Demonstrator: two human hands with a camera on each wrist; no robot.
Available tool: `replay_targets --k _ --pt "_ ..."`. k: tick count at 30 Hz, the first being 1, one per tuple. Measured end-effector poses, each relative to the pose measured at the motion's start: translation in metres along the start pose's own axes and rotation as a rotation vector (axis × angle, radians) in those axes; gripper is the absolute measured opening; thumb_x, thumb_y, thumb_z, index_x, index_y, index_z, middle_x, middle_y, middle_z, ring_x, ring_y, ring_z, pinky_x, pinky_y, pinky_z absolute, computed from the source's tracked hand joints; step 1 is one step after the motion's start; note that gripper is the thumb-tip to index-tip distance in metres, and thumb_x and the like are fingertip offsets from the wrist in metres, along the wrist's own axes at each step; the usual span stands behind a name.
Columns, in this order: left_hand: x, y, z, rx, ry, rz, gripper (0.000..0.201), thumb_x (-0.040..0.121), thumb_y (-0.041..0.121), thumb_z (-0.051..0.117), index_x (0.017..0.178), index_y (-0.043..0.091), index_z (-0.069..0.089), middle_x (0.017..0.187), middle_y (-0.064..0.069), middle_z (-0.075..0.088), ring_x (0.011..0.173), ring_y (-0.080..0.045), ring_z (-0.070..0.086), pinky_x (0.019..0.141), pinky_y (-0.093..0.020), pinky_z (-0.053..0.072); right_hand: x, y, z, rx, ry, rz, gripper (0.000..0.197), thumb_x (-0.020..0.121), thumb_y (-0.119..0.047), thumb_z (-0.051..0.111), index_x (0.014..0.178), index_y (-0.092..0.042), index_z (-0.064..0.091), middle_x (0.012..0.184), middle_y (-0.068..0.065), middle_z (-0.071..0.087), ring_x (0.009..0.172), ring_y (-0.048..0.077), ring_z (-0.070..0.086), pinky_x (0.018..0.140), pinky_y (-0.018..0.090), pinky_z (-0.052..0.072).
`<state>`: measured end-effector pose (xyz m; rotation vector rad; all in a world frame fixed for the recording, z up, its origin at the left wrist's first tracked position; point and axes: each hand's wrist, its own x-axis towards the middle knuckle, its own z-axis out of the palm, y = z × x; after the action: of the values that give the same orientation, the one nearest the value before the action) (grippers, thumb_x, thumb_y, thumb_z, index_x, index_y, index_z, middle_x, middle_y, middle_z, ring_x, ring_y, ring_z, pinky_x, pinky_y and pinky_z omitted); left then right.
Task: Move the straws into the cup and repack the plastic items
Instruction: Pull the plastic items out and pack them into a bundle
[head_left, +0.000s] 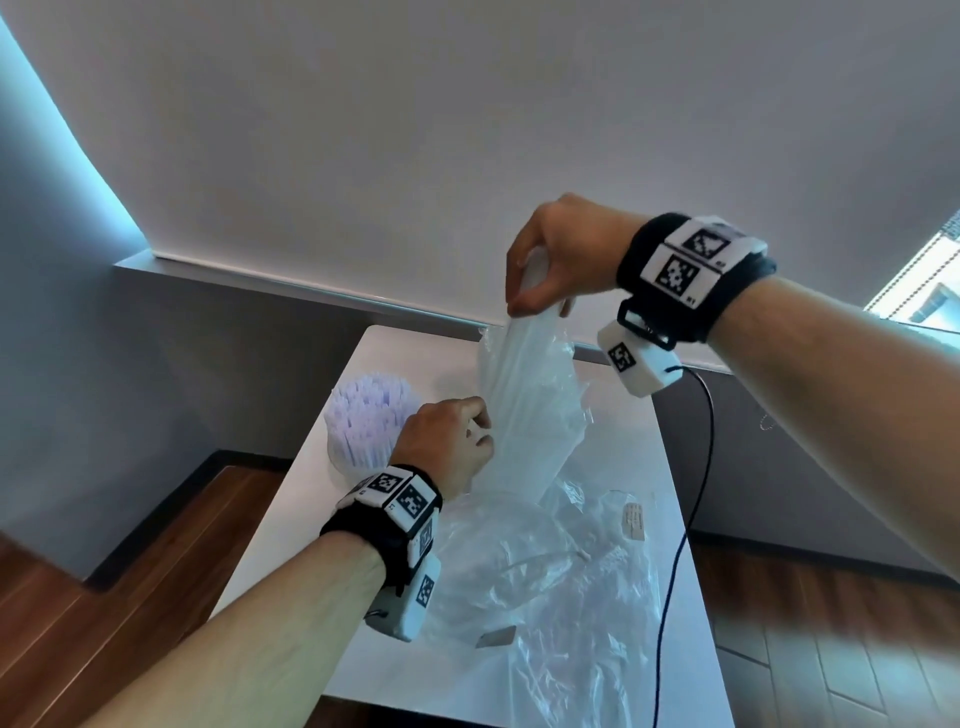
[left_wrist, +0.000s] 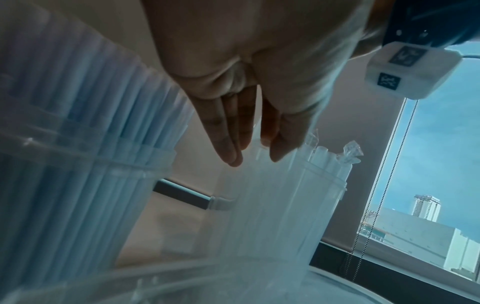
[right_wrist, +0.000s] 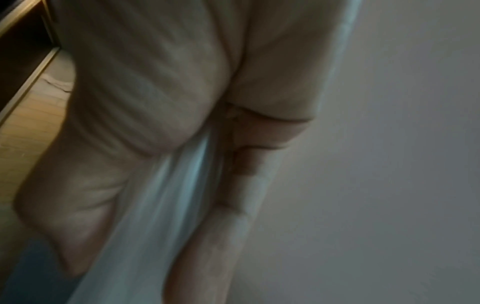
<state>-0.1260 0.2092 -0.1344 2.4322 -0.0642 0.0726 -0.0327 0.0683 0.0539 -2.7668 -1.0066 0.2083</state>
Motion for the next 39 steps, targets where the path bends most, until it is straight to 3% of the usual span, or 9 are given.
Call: replay_targets --k 6,13,19,22,24,29,32,35,39 --pt "0.004 -0.001 -0.002 0.017 -0.062 0.029 0.032 0.077 0.05 0.074 0.087 0.022 0.062 0.096 0.005 0.064 0.088 -0.018 0.062 0.082 -0.033 0.051 0.004 0.001 -0.014 -0.006 0.012 0.038 0.008 0.074 -0.032 0.079 0.078 -0.026 0.076 0.072 -0.01 0.073 0.059 0.011 0.071 0.07 0.033 0.062" --pt "0.019 0.003 -0.002 0.028 -0.028 0.041 0.038 0.086 0.049 0.067 0.071 0.016 0.059 0.088 -0.001 0.062 0.082 -0.021 0.058 0.074 -0.029 0.043 -0.003 0.004 -0.022 0.016 0.009 0.067 0.011 0.074 -0.035 0.079 0.08 -0.026 0.076 0.075 -0.008 0.074 0.058 0.011 0.072 0.072 0.034 0.062" --pt "0.02 0.003 0.001 0.007 -0.014 0.016 0.037 0.073 0.051 0.079 0.069 0.019 0.062 0.084 0.005 0.062 0.079 -0.014 0.059 0.07 -0.026 0.041 0.0 0.005 -0.001 0.005 -0.066 0.057 0.009 0.073 -0.038 0.079 0.077 -0.031 0.075 0.077 -0.012 0.074 0.068 0.01 0.072 0.072 0.033 0.061" --pt "0.015 -0.002 0.001 -0.031 -0.033 0.004 0.031 0.069 0.047 0.083 0.076 0.023 0.065 0.09 0.007 0.063 0.082 -0.013 0.062 0.078 -0.03 0.05 0.002 0.006 0.024 0.014 -0.111 0.04 0.01 0.077 -0.037 0.078 0.081 -0.028 0.075 0.081 -0.009 0.074 0.062 0.008 0.071 0.068 0.031 0.062" --pt "0.013 -0.004 0.001 -0.038 -0.033 0.006 0.026 0.072 0.042 0.082 0.079 0.023 0.066 0.095 0.007 0.065 0.082 -0.013 0.063 0.082 -0.032 0.051 0.005 0.008 0.051 -0.063 -0.124 0.004 0.02 0.08 -0.043 0.075 0.092 -0.027 0.073 0.092 -0.007 0.073 0.073 0.009 0.07 0.076 0.031 0.06" --pt "0.011 -0.007 0.005 -0.037 0.002 -0.059 0.018 0.075 0.045 0.079 0.079 0.033 0.066 0.091 0.01 0.072 0.081 -0.009 0.067 0.084 -0.028 0.052 0.006 0.023 0.128 -0.158 -0.038 -0.004 0.056 0.09 -0.07 0.034 0.128 -0.035 0.054 0.13 -0.005 0.06 0.122 0.018 0.052 0.102 0.045 0.042" --pt "0.008 -0.012 0.012 -0.055 0.025 -0.08 0.016 0.075 0.047 0.078 0.083 0.034 0.071 0.09 0.012 0.074 0.081 -0.009 0.068 0.086 -0.032 0.053 -0.002 0.026 0.156 -0.209 -0.005 0.02 0.054 0.099 -0.059 0.016 0.139 -0.036 0.045 0.147 -0.013 0.046 0.144 0.016 0.027 0.114 0.047 0.022" --pt "0.005 -0.013 0.013 -0.076 0.042 -0.064 0.015 0.078 0.046 0.075 0.087 0.035 0.074 0.088 0.012 0.075 0.08 -0.01 0.069 0.084 -0.034 0.054 -0.008 0.021 0.167 -0.228 -0.047 0.047 0.054 0.101 -0.053 0.008 0.148 -0.039 0.032 0.156 -0.02 0.029 0.15 0.013 0.004 0.118 0.051 0.003" --pt "0.003 -0.013 0.011 -0.115 0.052 -0.087 0.014 0.079 0.041 0.077 0.09 0.033 0.076 0.099 0.013 0.074 0.086 -0.009 0.069 0.09 -0.033 0.052 -0.008 0.028 0.156 -0.165 0.014 0.006 0.053 0.1 -0.06 0.015 0.15 -0.046 0.021 0.161 -0.023 0.01 0.15 0.012 -0.005 0.116 0.051 -0.002"
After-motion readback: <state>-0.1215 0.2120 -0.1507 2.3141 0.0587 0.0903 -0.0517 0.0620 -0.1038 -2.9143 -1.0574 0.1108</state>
